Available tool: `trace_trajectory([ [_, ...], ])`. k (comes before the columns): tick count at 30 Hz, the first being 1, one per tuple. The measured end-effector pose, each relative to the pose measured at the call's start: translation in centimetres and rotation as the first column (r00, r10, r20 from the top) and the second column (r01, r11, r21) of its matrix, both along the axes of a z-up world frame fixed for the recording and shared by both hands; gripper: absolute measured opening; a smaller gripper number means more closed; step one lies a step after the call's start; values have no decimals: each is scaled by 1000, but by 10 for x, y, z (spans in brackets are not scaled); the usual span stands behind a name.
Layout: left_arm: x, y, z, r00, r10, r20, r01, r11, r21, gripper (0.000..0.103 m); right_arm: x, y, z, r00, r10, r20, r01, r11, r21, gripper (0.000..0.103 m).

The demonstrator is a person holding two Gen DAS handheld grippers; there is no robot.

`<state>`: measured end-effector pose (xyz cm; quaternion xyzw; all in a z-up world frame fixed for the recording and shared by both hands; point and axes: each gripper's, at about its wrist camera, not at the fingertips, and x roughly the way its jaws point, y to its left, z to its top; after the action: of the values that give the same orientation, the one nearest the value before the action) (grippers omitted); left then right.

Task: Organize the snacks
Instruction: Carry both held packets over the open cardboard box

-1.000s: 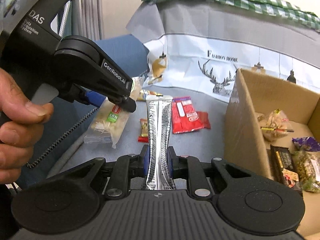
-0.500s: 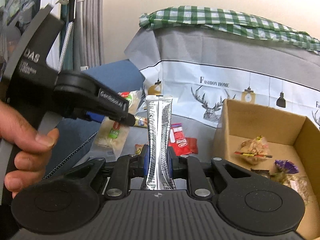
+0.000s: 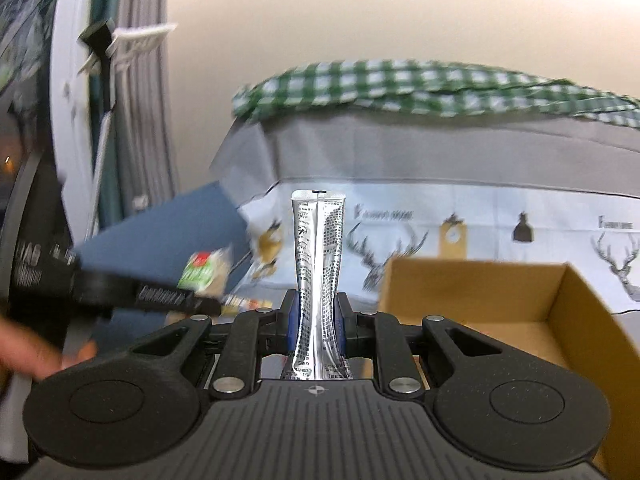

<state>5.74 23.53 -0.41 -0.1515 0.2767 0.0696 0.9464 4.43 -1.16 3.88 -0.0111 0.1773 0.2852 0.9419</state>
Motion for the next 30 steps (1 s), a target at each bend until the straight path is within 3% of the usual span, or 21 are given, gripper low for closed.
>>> trace_trajectory([
  [9, 6, -27, 14, 994, -40, 105, 41, 999, -9, 40, 41, -58, 38, 990, -97, 98, 96, 995, 14, 19],
  [12, 12, -41, 17, 989, -68, 128, 71, 997, -15, 40, 55, -80, 32, 983, -152, 101, 152, 988, 7, 19],
  [18, 24, -70, 19, 978, -121, 167, 128, 991, -34, 40, 73, -110, 4, 972, -235, -5, 235, 972, -5, 19],
  [30, 48, -137, 21, 945, -244, 219, 262, 963, -59, 40, 79, -129, -7, 968, -251, 24, 252, 963, -96, 19],
])
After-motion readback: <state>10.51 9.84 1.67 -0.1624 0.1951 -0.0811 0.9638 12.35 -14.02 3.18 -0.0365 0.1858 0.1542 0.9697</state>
